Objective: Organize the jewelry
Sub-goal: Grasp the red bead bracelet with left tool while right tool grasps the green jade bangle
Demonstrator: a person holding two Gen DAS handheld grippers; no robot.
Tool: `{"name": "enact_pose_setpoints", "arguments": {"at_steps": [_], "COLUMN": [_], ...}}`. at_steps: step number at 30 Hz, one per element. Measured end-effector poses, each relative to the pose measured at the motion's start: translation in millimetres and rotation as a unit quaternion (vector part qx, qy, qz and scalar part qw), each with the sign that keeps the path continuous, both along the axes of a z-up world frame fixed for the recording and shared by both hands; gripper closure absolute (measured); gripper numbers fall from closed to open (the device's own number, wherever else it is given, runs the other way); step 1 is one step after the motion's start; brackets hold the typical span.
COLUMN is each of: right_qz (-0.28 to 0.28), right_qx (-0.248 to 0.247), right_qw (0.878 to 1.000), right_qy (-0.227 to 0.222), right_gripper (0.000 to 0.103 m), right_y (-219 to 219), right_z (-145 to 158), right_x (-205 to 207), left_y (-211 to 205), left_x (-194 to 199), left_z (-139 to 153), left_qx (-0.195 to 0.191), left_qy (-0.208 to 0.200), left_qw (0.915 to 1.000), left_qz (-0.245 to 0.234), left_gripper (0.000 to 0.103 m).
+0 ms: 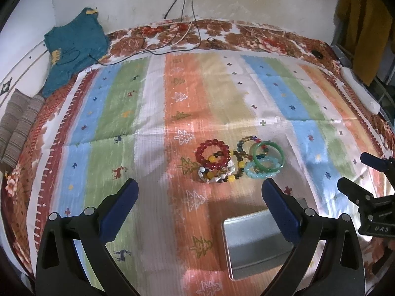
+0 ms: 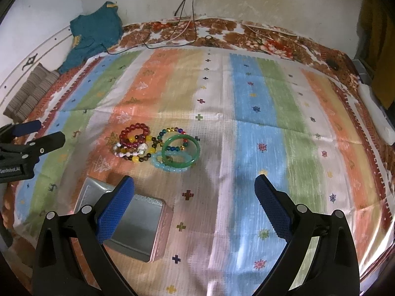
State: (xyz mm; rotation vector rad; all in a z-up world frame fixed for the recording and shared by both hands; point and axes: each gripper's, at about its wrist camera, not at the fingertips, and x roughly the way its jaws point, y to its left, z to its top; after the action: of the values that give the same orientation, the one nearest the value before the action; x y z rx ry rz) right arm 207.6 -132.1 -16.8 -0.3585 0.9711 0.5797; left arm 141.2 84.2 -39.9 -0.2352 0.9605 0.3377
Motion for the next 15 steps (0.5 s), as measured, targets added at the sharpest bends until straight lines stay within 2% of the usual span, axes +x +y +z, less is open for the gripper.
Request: {"name": "enact_pose_setpoints", "arguments": {"at_steps": [15], "right_qz": [-0.006], "right_qx": [-0.016], "right_qw": [1.0], "right_qy": [0.021], "right_gripper": [0.004], "right_y": [14.1], "right_z": [-17.0], "right_x": [29.7], "left_y": [10.8], "left_x": [30.4], "left_z": [-17.6], "left_qx": [0.012], "left_qy": [0.027], "left_qw": [0.9996], "left_qz": [0.002], "left_gripper": [0.006]}}
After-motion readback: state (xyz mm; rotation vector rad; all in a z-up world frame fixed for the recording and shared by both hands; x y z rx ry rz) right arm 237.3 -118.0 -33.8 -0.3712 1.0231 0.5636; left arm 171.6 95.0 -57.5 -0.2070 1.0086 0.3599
